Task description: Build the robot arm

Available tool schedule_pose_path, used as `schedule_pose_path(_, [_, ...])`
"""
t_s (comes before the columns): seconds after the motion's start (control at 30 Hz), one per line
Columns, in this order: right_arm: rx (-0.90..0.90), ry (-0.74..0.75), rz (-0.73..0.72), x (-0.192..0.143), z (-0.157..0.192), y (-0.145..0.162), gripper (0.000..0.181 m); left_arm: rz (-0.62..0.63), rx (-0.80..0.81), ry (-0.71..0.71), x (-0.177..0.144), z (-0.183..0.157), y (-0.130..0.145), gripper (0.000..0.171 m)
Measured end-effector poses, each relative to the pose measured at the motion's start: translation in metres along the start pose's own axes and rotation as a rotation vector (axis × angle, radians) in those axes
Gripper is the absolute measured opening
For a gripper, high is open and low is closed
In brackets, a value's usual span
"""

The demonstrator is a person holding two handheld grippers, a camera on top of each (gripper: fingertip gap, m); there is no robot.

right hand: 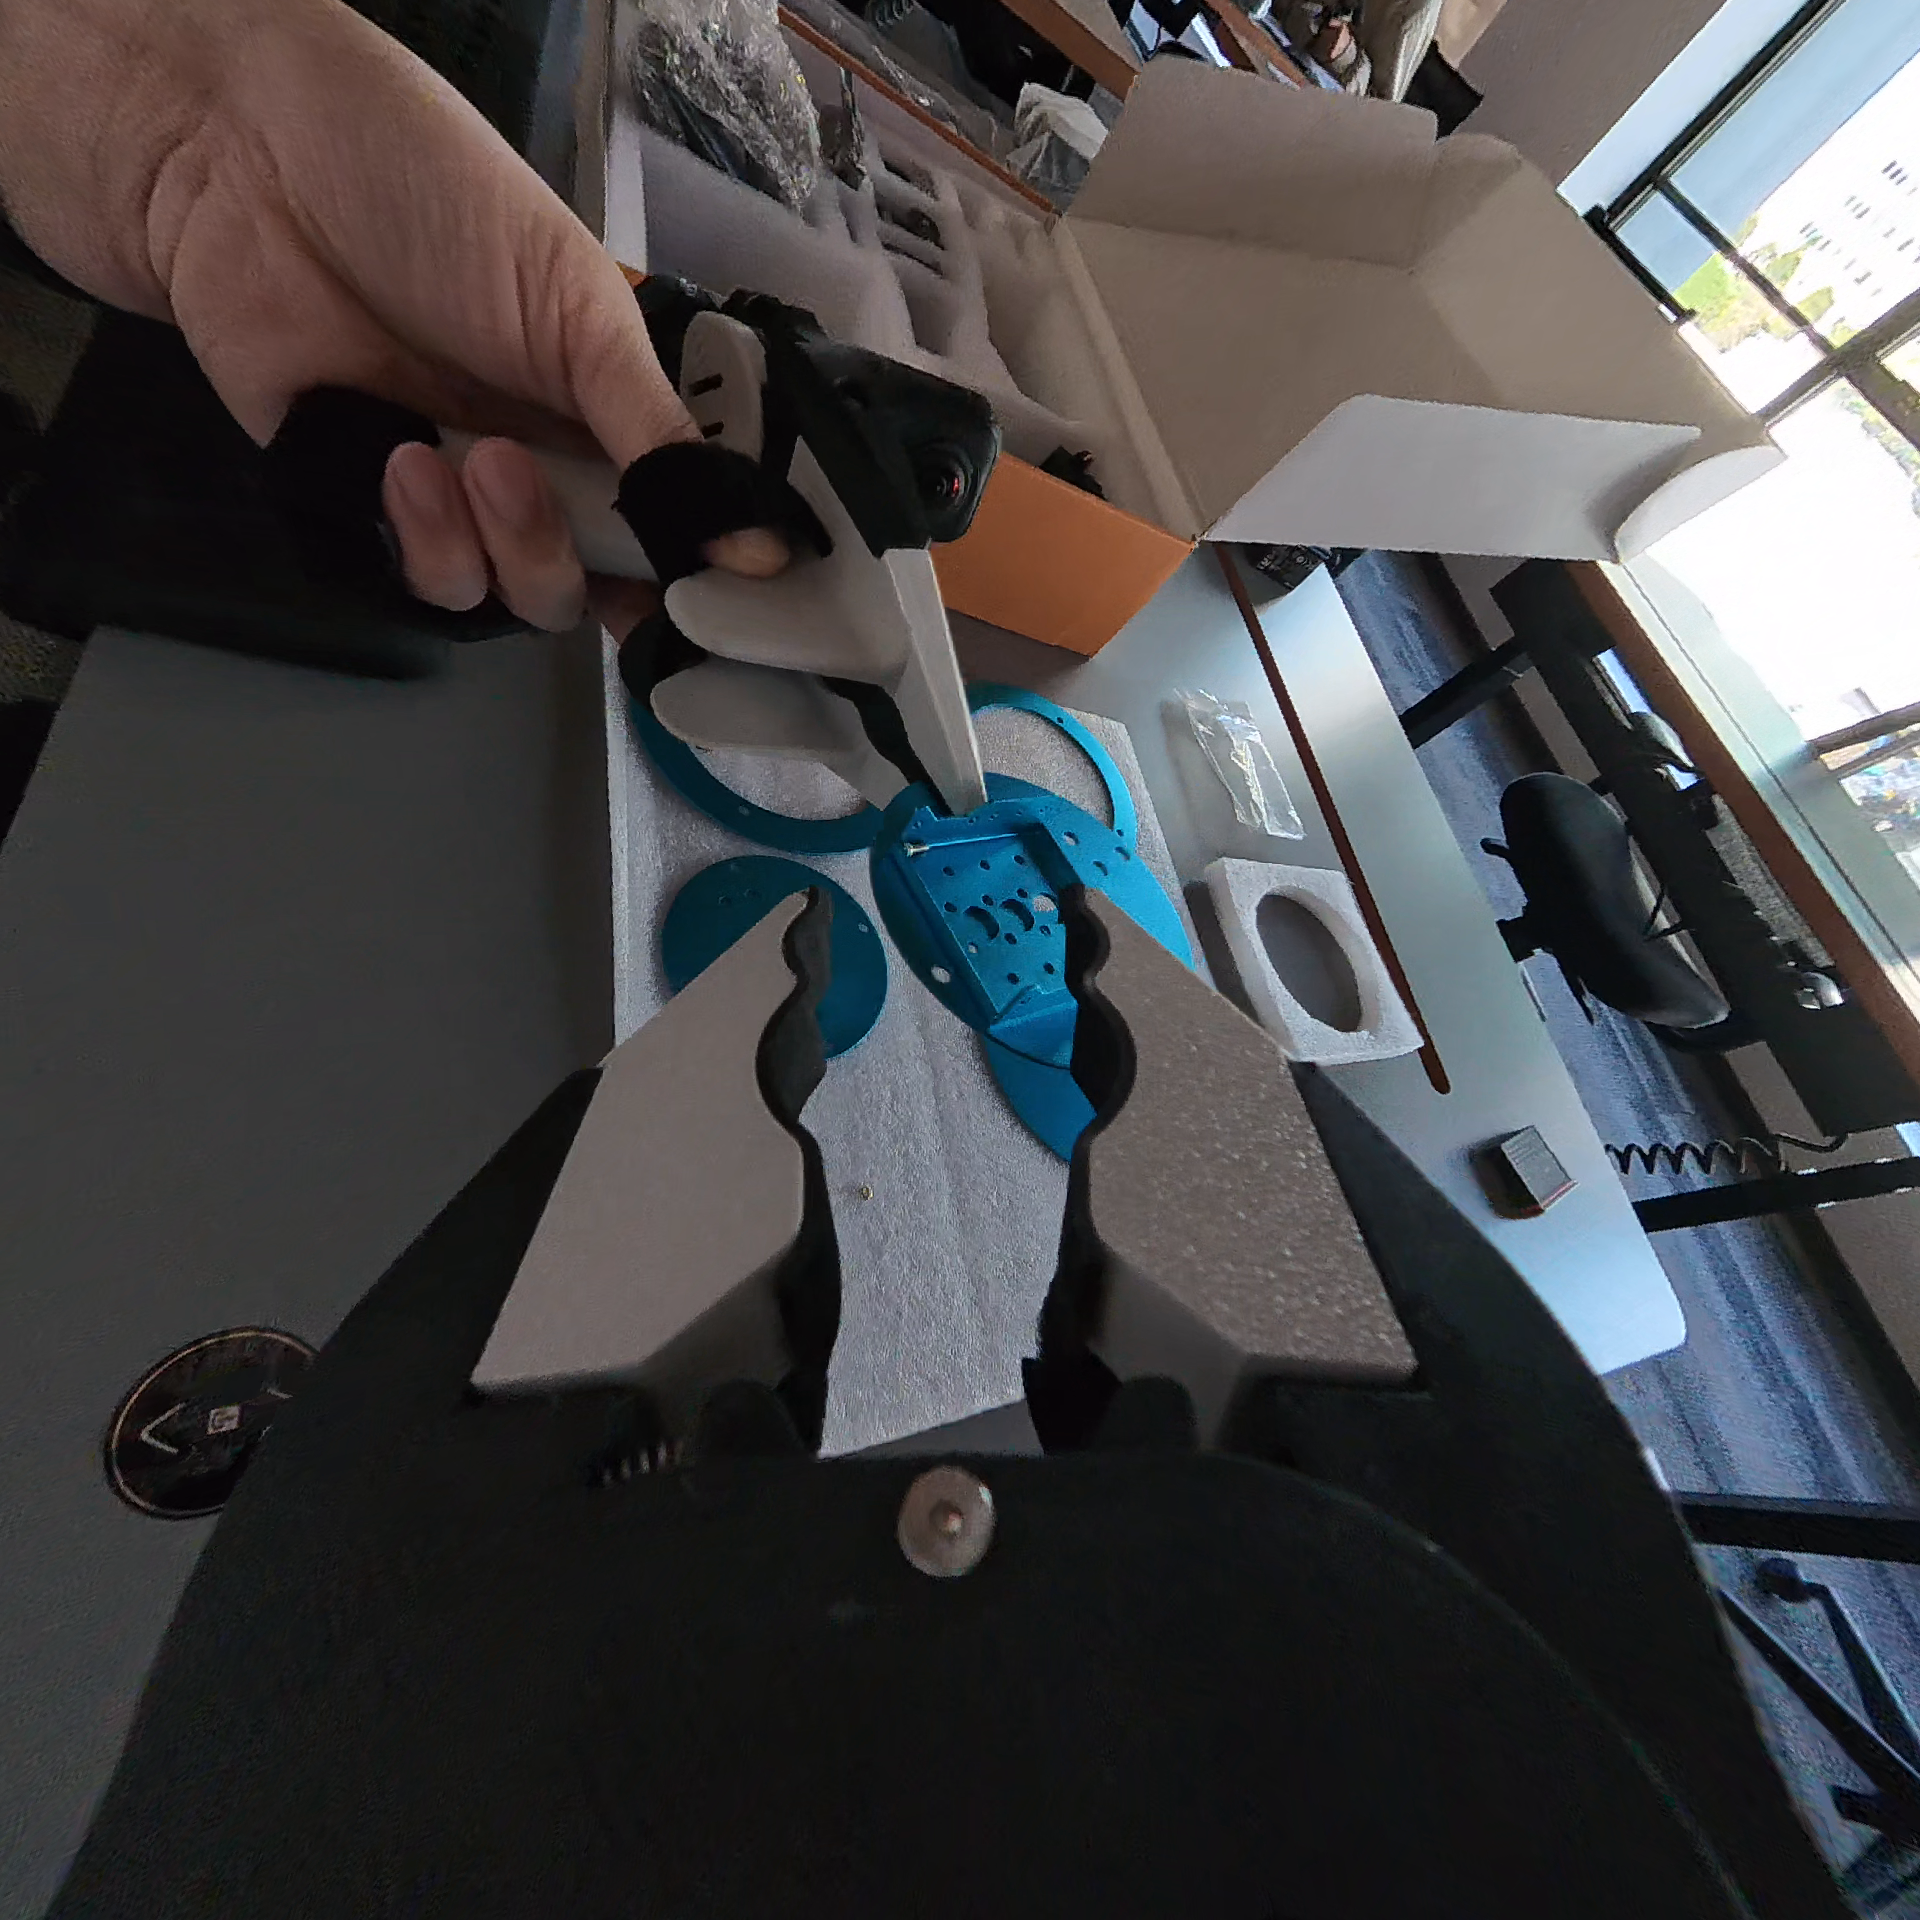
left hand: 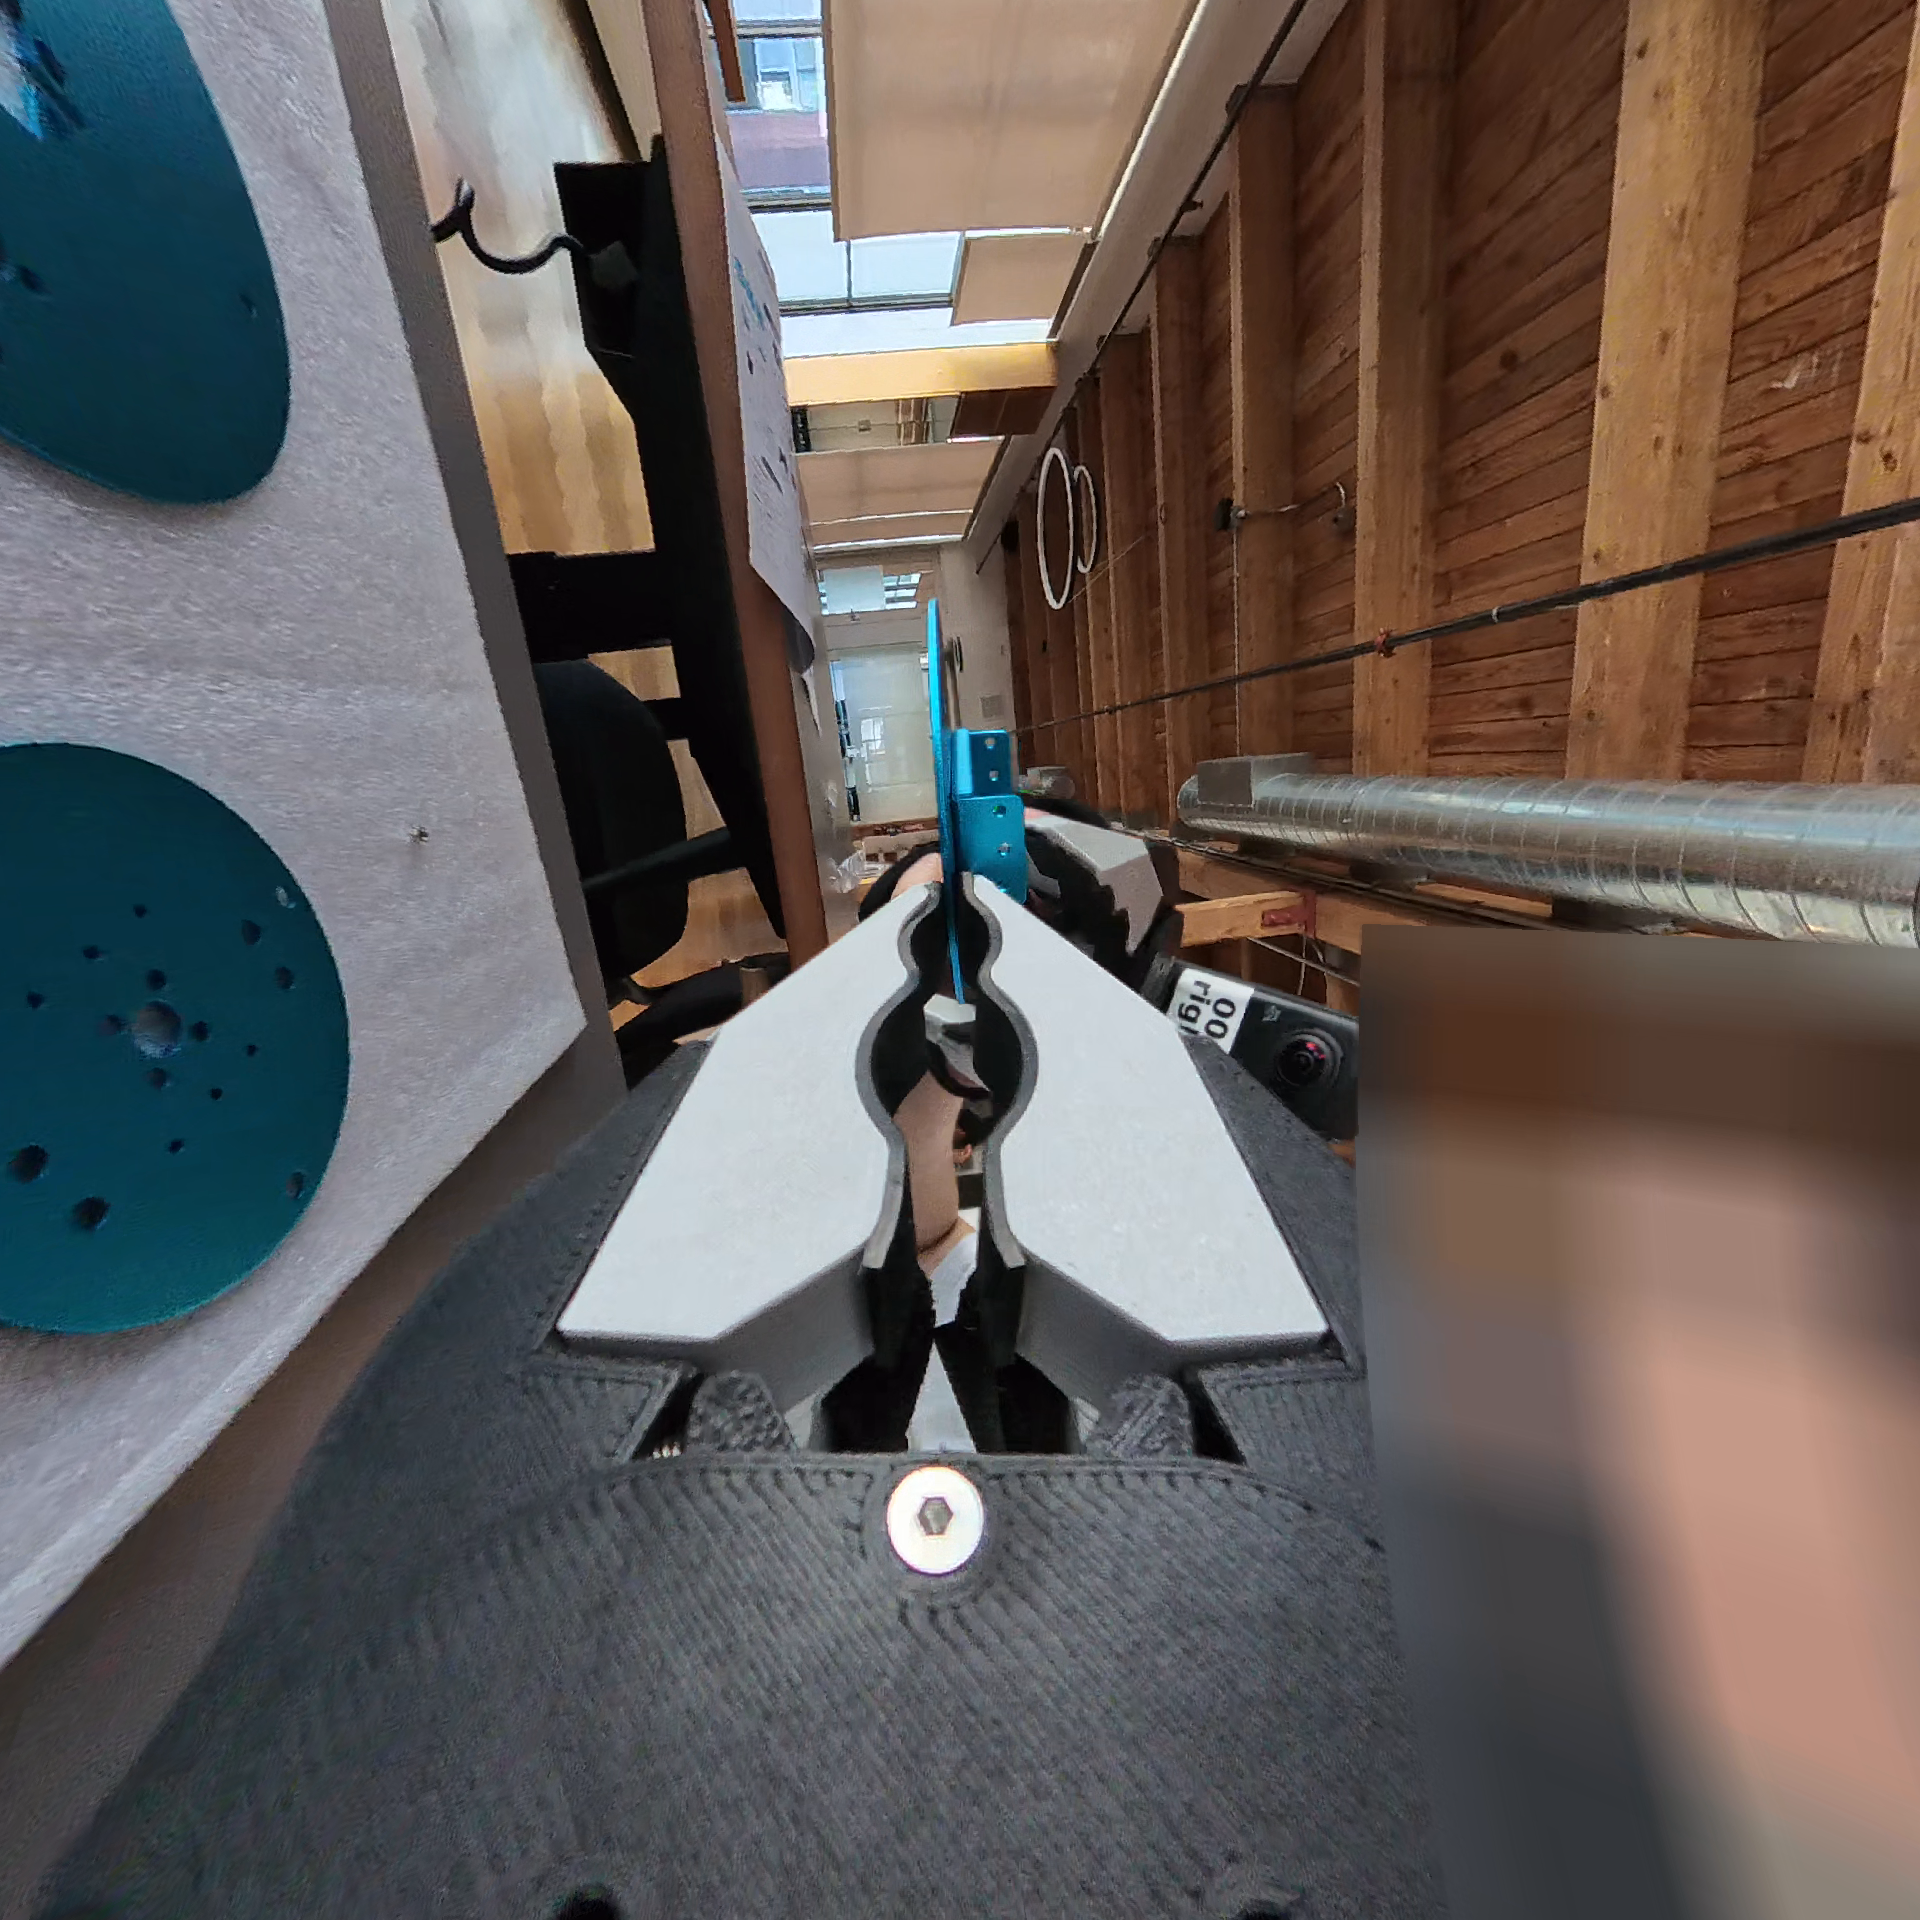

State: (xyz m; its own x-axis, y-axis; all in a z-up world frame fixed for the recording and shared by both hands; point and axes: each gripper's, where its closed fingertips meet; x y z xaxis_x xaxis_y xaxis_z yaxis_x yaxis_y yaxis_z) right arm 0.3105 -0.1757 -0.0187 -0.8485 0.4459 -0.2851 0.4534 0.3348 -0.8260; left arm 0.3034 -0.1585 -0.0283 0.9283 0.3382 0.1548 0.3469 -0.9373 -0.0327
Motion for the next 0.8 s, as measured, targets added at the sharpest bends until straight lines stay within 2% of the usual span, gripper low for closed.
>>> schedule_pose_path(0.2, [0.087,-0.043,-0.016,0.009,-0.005,0.002,0.042,-0.005,0.023,-0.034,-0.005,0.007,-0.008,0.0])
schedule_pose_path(0.3, [0.352,0.037,0.017,0.006,-0.025,0.008,0.04,-0.055,0.043,-0.068,-0.009,0.015,-0.015,0.0])
schedule_pose_path(0.4, [0.62,0.076,0.051,0.007,-0.024,0.02,0.036,-0.107,0.04,-0.07,-0.011,0.019,-0.02,0.0])
schedule_pose_path(0.53, [0.641,0.146,0.109,0.013,-0.023,0.04,0.03,-0.123,0.014,-0.079,-0.011,0.027,-0.022,0.0])
schedule_pose_path(0.63, [0.739,0.168,0.081,0.02,-0.027,0.044,0.025,-0.124,0.029,-0.089,-0.01,0.03,-0.022,0.0])
schedule_pose_path(0.7, [0.772,0.177,0.111,0.024,-0.028,0.05,0.022,-0.129,0.062,-0.109,-0.009,0.033,-0.023,0.0])
schedule_pose_path(0.8, [0.734,0.208,0.184,0.027,-0.034,0.064,0.008,-0.141,0.096,-0.142,-0.009,0.04,-0.029,0.0])
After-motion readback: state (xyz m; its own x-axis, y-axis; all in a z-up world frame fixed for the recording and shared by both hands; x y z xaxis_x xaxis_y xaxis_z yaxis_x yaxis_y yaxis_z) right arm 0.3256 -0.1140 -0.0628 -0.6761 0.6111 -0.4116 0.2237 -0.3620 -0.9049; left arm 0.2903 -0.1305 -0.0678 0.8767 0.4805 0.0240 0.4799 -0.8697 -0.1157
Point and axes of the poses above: each gripper's, where its closed fingertips meet, x out along the fingers, y out of its underside, z = x × y across the jaws, and after that the axes turned 8 degrees about -z, right-handed
